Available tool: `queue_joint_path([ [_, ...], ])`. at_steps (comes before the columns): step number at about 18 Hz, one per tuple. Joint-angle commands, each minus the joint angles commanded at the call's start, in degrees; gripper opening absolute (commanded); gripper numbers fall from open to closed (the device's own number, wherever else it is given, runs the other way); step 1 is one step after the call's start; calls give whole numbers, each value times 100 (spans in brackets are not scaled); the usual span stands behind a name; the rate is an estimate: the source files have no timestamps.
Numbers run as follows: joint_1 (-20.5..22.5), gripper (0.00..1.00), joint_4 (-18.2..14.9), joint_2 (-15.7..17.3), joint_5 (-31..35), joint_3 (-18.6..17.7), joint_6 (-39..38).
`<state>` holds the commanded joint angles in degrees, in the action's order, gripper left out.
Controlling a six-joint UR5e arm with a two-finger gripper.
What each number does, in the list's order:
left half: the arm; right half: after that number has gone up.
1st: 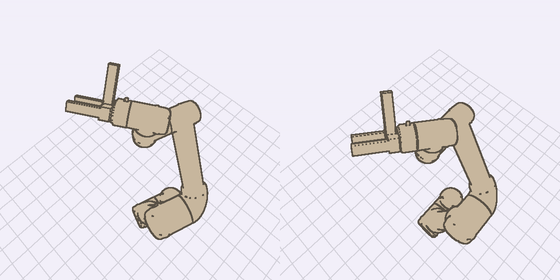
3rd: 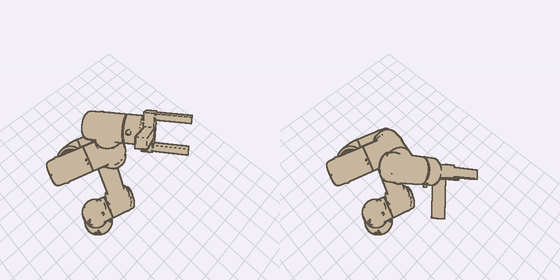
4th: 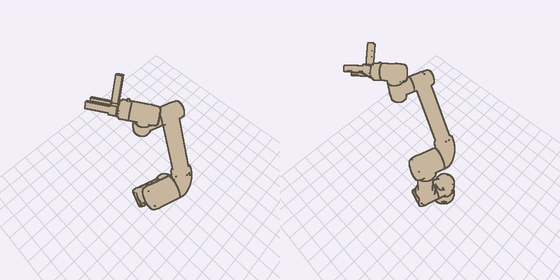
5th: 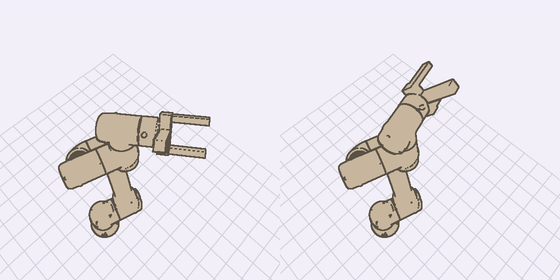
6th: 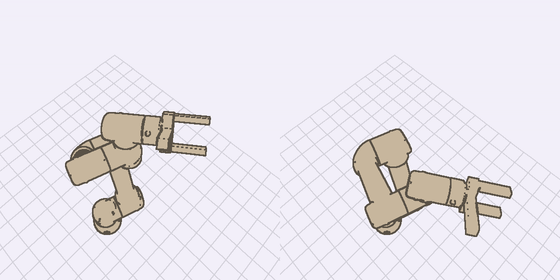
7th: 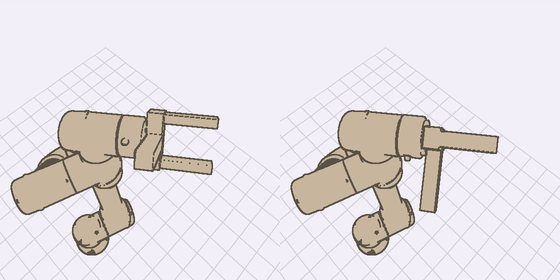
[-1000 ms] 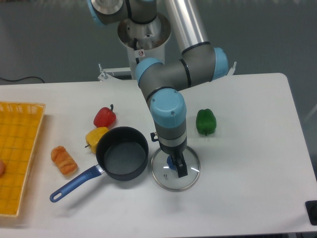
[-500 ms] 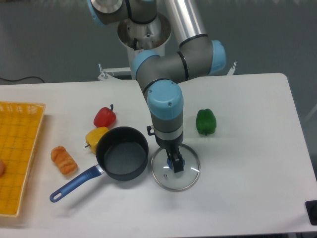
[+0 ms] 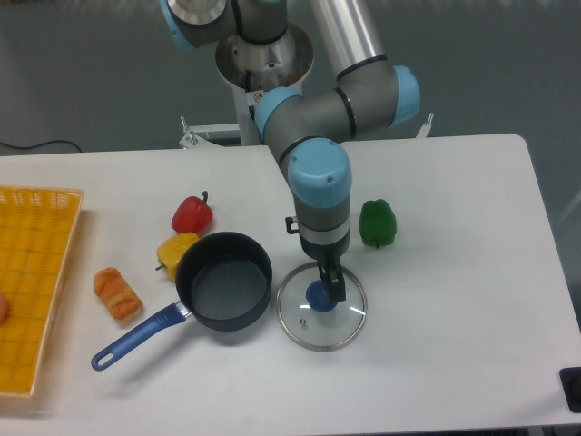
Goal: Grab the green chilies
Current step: 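Release the glass lid and raise the gripper away from it, then move the open gripper over the green bell pepper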
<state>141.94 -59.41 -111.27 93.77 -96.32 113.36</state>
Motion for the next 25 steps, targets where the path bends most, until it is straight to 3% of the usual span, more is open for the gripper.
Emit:
queue_joint_path([
  [3, 0, 100, -18, 88, 465, -62, 474],
  [8, 132, 100, 0, 97, 1301, -132, 1985],
  [12, 263, 100, -17, 149, 1469, -141, 2103],
  [17, 729, 100, -325, 237, 1407, -194, 400],
  [22, 1080, 100, -343, 351, 1372, -238, -822],
  [25, 1160, 100, -351, 369, 1083, -246, -2050],
])
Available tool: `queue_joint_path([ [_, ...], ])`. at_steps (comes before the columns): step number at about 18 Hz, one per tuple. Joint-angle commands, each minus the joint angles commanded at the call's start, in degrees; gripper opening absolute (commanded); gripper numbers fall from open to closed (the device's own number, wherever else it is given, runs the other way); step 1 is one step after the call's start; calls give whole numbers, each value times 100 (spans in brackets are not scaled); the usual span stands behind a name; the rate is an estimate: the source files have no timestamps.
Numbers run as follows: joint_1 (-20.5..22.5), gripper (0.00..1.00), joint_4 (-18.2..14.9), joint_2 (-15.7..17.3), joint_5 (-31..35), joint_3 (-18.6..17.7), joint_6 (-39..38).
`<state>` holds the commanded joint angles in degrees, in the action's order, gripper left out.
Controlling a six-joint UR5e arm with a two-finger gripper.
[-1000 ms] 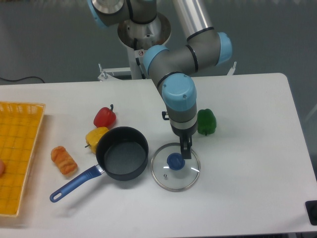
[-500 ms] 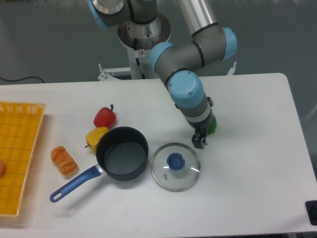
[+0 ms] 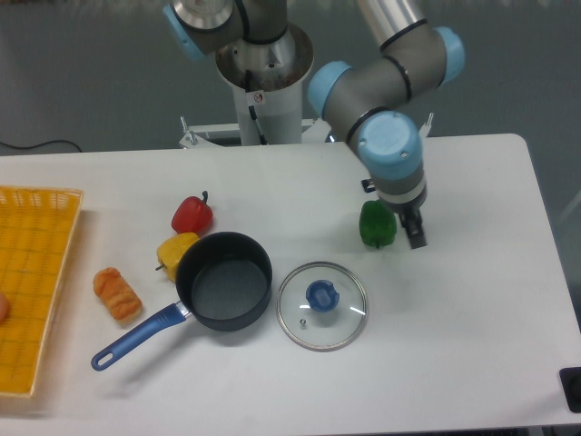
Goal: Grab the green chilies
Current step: 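Move the open gripper over the green bell pepper, then lower the gripper onto the green bell pepper and close on it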
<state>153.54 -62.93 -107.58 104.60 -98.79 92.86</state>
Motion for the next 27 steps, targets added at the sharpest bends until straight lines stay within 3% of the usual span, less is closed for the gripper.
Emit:
queue_joint_path([
  [4, 0, 100, -79, 0, -219, -96, -1540],
  [8, 44, 100, -1, 17, -448, -351, -2324],
  [11, 342, 100, 26, 149, -1080, -544, -2922],
  [14, 562, 100, 26, 333, -1380, -843, -2923],
  [18, 624, 100, 35, 343, -1837, -1019, -3063],
  [27, 642, 100, 26, 132, -1785, -765, -3125],
])
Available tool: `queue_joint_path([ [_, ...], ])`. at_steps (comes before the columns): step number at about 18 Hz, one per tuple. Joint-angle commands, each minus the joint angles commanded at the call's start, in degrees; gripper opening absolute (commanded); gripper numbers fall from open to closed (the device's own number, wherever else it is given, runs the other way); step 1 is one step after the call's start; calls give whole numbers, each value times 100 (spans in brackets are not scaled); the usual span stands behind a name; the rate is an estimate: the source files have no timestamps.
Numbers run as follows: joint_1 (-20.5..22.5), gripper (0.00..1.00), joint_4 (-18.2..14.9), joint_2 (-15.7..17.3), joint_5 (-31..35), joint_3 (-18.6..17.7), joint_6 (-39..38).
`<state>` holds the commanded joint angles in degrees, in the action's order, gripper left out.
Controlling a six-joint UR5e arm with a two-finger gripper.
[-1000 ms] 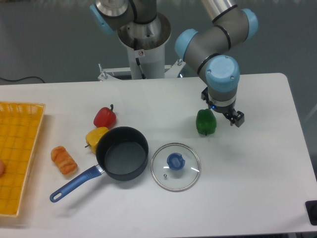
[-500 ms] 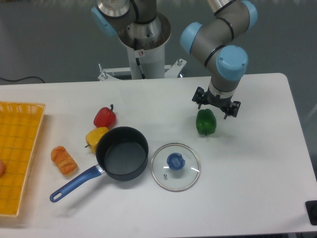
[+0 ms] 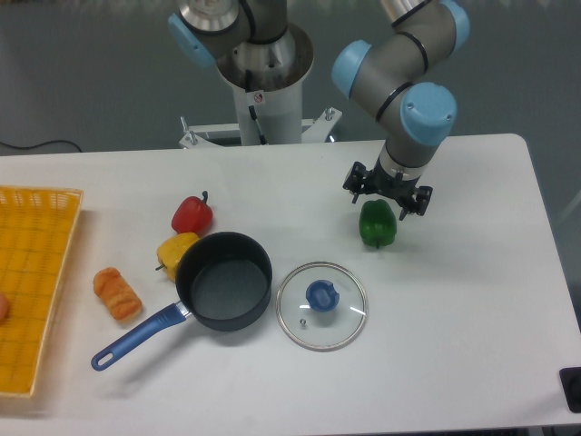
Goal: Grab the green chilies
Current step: 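Lower the gripper onto the green bell pepper and close on it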
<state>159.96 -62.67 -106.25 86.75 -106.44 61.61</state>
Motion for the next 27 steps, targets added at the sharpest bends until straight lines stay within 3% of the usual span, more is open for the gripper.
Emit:
queue_joint_path([
  [3, 88, 100, 9, -9, -35, 105, 0],
  [9, 18, 100, 202, -264, -53, -17, -61],
  [20, -35, 100, 229, -273, -53, -123, -61],
  [27, -70, 100, 448, -405, -18, -141, -53],
])
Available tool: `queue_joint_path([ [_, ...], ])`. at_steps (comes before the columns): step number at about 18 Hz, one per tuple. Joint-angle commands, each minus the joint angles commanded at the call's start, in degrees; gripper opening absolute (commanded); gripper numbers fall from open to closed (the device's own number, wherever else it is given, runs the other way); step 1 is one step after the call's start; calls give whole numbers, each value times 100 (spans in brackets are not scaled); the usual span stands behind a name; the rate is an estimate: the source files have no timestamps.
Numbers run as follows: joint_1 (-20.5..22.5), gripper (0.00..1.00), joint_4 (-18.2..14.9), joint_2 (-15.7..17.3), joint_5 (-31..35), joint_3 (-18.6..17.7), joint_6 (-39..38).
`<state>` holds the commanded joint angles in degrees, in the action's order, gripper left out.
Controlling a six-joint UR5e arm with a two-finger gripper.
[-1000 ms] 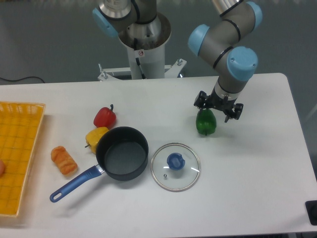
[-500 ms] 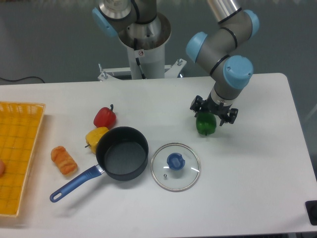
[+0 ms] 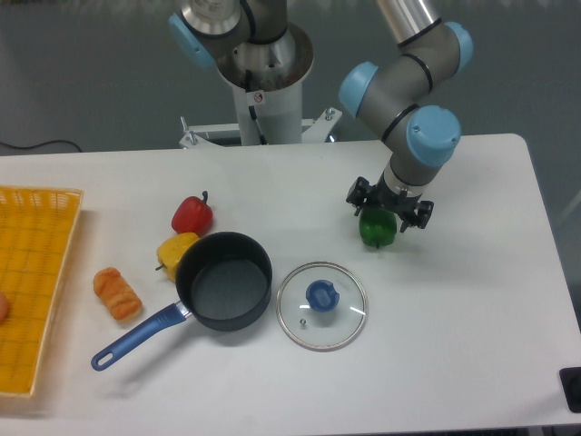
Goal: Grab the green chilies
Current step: 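Lower the gripper onto the green bell pepper and close on it, then lift the green pepper and carry it toward the glass lid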
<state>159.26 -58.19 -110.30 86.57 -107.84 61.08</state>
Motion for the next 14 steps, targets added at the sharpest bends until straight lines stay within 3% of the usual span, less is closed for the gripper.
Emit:
queue_joint_path([
  [3, -35, 98, 0, -27, 9, 9, 44],
  [7, -35, 69, -17, -18, 18, 53, 79],
  [9, -35, 60, -26, -9, 18, 70, 88],
  [14, -53, 52, -79, 52, 35, 184, 123],
])
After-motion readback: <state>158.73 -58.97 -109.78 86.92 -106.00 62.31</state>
